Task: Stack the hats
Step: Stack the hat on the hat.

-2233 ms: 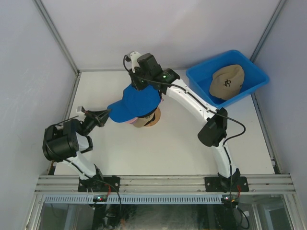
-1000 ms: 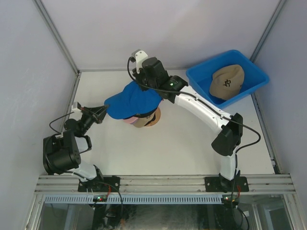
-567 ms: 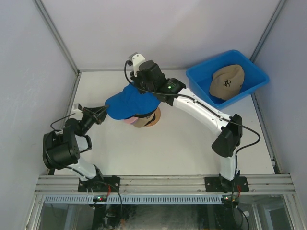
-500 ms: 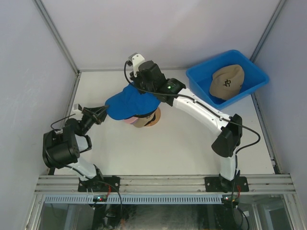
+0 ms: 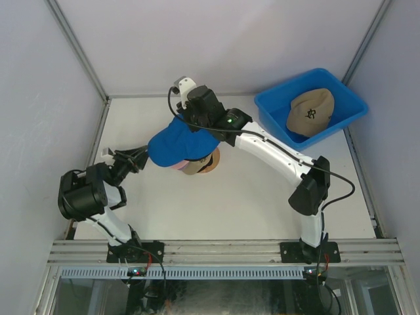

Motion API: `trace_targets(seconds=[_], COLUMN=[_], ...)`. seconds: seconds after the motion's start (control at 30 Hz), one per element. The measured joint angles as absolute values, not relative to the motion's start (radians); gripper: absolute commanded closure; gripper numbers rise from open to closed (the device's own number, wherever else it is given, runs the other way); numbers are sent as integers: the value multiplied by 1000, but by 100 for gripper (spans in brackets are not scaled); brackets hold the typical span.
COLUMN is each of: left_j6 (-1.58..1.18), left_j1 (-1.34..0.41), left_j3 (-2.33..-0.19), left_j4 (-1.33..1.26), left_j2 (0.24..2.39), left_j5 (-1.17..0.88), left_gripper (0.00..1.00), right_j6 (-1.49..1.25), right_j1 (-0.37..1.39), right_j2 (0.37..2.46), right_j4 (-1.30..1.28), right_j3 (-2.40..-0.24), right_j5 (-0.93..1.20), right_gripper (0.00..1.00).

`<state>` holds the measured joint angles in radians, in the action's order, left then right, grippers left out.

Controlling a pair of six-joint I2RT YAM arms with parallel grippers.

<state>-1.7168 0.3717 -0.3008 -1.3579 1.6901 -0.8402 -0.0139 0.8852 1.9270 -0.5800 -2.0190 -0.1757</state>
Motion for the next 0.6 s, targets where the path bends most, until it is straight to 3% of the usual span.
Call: trace_targets(seconds=[0.3, 0.6], left_j6=[-1652, -1309], left_j1=[372, 373], left_j3=[-288, -349], left_j4=[-1208, -544], left_j2=[1665, 1361], left_j5=[-790, -673], left_gripper=[60, 57], right_j6=[-19, -27], right_j1=[886, 886], right_j2=[1959, 1972], right_j4=[-590, -613], right_j3=[-2019, -2060], right_j5=[-182, -182], right_gripper=[74, 58])
